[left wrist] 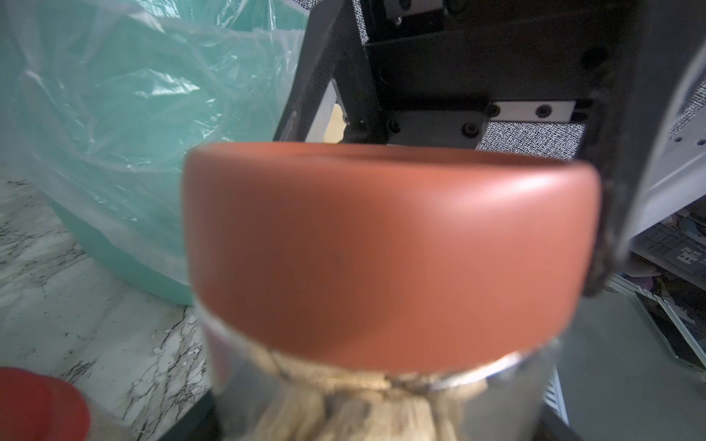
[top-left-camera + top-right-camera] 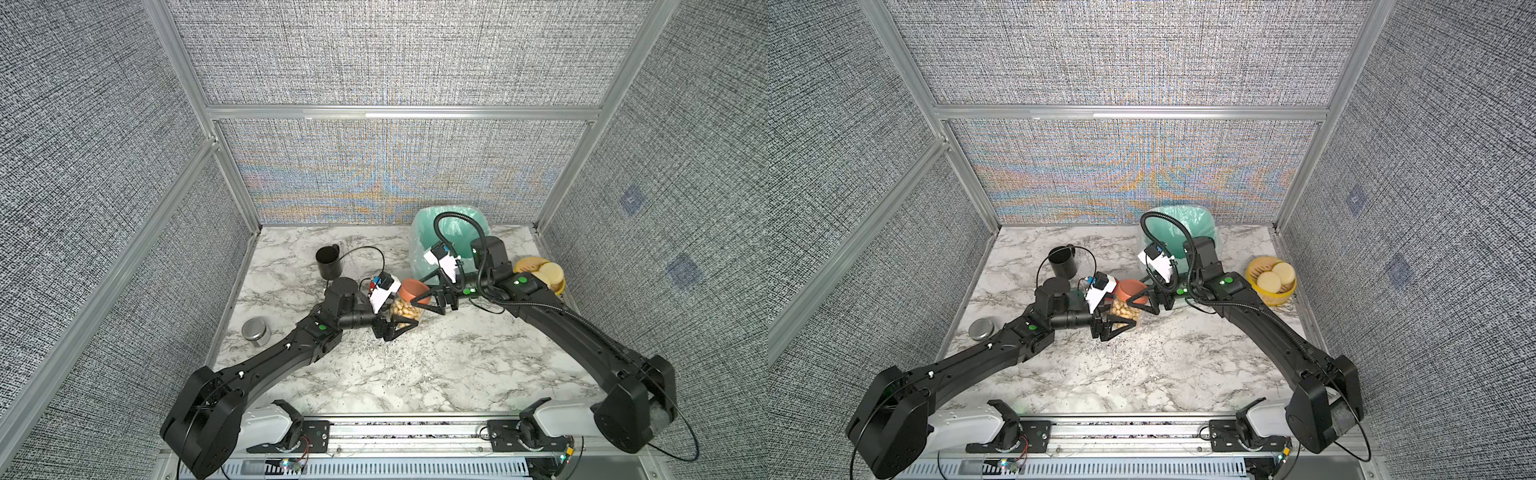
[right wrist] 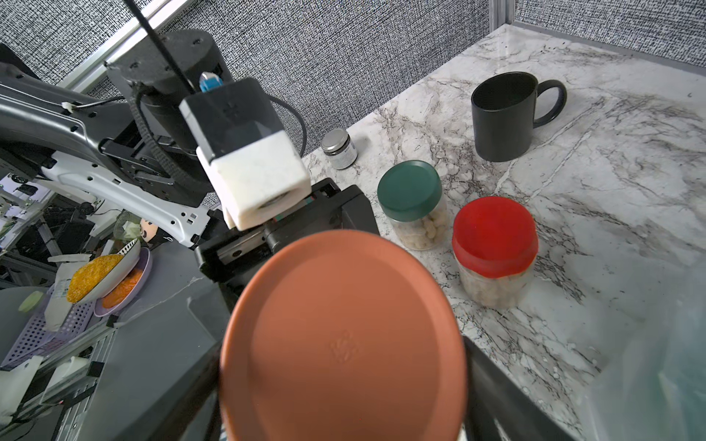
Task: Empty moldy peanuts from jars
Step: Pick up the jar from the center of the board.
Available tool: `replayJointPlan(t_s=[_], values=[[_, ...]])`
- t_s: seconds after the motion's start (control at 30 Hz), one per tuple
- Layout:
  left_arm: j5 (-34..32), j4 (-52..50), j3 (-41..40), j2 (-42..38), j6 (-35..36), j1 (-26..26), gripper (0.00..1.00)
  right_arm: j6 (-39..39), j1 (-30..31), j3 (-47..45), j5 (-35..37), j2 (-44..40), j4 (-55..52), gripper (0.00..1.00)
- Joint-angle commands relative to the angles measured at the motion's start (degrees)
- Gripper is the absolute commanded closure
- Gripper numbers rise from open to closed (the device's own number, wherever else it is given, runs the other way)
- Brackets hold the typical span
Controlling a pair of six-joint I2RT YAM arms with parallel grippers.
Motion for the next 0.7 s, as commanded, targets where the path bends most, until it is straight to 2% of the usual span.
replayJointPlan(t_s=[0.0, 0.17, 0.37, 0.4, 0.47, 0.53, 0.67], values=[[-4.0, 2.0, -0.3, -0.3, -1.9, 0.2, 0.0, -0.6, 0.2, 0.2, -6.5, -0.3, 3.4, 1.0], [-6.8, 2.2, -0.5, -0.6, -2.1, 0.2, 0.0, -0.7, 0.4, -0.2, -7.1, -0.5, 3.8, 1.0], [-5.9, 3.7, 0.0, 1.2, -3.3, 0.2, 0.02, -0.7, 0.9, -0.8, -8.0, -0.4, 4.5, 1.0], [-5.5, 3.5, 0.3, 1.4, -3.3, 0.2, 0.09, -0.8, 0.8, -0.9, -8.1, -0.5, 4.5, 1.0], [-5.3, 2.4, 0.9, 1.7, -3.0, 0.2, 0.32, -1.0, 0.8, -1.2, -8.1, -0.8, 4.4, 1.0], [-5.3, 1.5, 1.0, 1.6, -2.4, 0.2, 0.61, -1.0, 0.8, -1.4, -8.1, -1.1, 4.6, 1.0], [-5.8, 0.2, 0.7, 0.1, -1.3, 0.5, 0.94, -1.1, 0.7, -1.4, -8.0, -1.0, 4.6, 1.0]])
